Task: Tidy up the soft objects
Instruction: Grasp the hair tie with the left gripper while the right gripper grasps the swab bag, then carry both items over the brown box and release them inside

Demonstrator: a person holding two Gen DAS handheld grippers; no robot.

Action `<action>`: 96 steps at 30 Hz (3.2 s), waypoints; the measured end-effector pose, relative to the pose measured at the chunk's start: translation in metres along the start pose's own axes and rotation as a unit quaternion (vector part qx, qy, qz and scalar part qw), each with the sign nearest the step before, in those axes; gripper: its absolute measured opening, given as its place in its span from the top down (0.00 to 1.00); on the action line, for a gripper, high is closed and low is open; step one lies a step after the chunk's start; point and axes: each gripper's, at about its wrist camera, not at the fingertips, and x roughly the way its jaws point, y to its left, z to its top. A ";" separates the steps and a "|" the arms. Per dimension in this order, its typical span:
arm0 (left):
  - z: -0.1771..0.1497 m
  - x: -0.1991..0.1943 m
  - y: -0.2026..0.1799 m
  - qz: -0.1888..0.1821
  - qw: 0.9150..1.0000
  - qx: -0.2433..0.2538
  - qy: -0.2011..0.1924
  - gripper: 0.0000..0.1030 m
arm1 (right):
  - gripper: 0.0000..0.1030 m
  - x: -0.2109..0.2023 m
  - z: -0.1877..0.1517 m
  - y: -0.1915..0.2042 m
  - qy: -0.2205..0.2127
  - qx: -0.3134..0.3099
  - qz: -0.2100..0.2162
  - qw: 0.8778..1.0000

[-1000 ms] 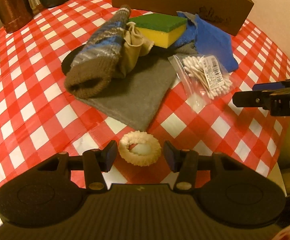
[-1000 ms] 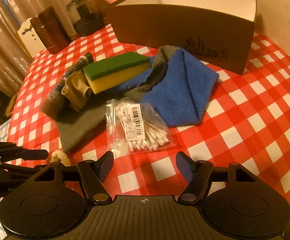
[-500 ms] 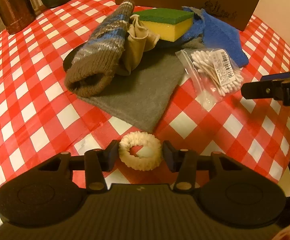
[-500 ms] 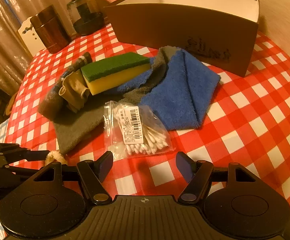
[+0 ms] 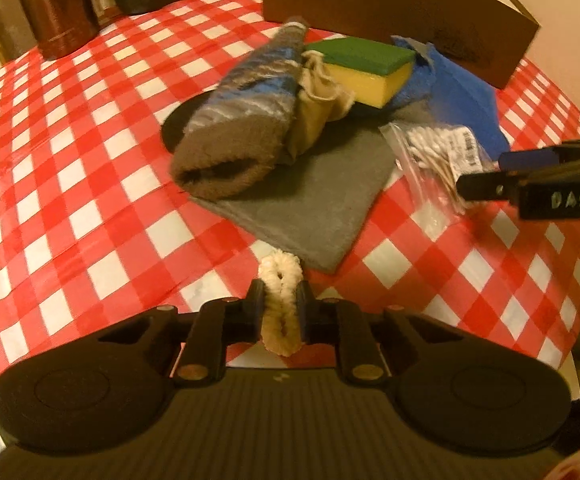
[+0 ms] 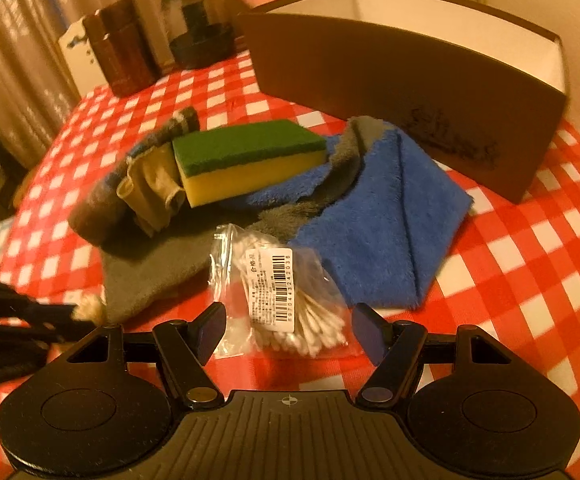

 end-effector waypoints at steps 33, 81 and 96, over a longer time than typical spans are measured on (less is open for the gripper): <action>0.008 -0.014 0.007 0.002 1.000 -0.010 -0.006 0.84 | 0.70 -0.008 -0.008 0.023 0.010 -0.066 0.014 0.998; 0.329 0.019 -0.074 -0.033 0.979 0.108 -0.169 0.84 | 0.70 -0.012 0.229 -0.128 -0.124 0.065 -0.030 0.990; 0.378 0.071 -0.086 -0.018 0.979 0.128 -0.154 0.66 | 0.70 0.036 0.258 -0.149 -0.102 0.071 -0.034 0.992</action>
